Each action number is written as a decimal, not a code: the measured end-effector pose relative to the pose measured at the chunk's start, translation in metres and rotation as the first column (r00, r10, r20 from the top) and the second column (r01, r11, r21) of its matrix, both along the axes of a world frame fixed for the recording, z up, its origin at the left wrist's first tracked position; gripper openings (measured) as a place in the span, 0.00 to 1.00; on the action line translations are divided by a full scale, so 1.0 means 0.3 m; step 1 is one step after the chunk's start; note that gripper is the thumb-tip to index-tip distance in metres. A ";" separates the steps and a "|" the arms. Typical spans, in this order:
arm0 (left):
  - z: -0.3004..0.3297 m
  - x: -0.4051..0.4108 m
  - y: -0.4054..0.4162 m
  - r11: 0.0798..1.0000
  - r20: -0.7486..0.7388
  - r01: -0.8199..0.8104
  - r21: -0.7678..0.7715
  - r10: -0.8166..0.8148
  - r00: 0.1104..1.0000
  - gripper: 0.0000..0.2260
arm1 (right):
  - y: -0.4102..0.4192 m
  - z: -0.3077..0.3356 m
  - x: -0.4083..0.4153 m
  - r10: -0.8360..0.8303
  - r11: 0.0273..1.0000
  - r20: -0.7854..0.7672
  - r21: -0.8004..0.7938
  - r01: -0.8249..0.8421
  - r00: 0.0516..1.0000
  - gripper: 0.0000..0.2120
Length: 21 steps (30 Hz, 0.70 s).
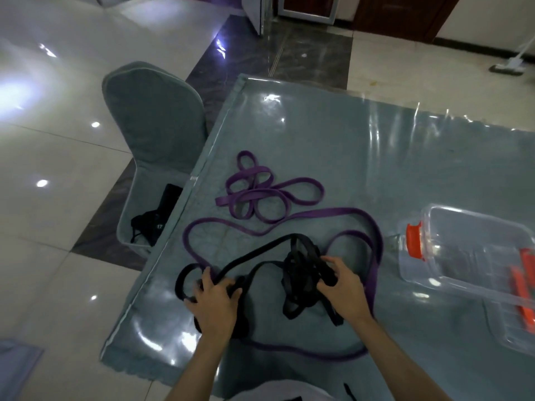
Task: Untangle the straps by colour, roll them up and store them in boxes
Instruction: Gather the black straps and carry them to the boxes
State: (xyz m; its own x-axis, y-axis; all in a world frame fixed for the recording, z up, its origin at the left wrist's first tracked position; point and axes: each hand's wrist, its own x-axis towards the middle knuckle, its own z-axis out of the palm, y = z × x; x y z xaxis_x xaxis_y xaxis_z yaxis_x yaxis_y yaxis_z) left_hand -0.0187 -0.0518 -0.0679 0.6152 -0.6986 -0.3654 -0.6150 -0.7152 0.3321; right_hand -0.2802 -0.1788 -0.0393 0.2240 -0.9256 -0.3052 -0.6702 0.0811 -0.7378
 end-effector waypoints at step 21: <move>0.276 -0.042 -0.089 0.844 -0.352 -0.083 -0.530 -0.131 0.927 0.06 | 0.021 0.105 0.005 -0.199 0.976 0.106 -0.068 0.207 0.974 0.20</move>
State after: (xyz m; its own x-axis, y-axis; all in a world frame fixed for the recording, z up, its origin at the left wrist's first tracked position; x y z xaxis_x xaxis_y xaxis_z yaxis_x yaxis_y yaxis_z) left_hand -0.0314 -0.0785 0.0150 0.4939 -0.8600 -0.1282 -0.3890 -0.3504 0.8520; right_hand -0.2786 -0.1725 -0.0078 0.0541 -0.9749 -0.2159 -0.5695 0.1474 -0.8087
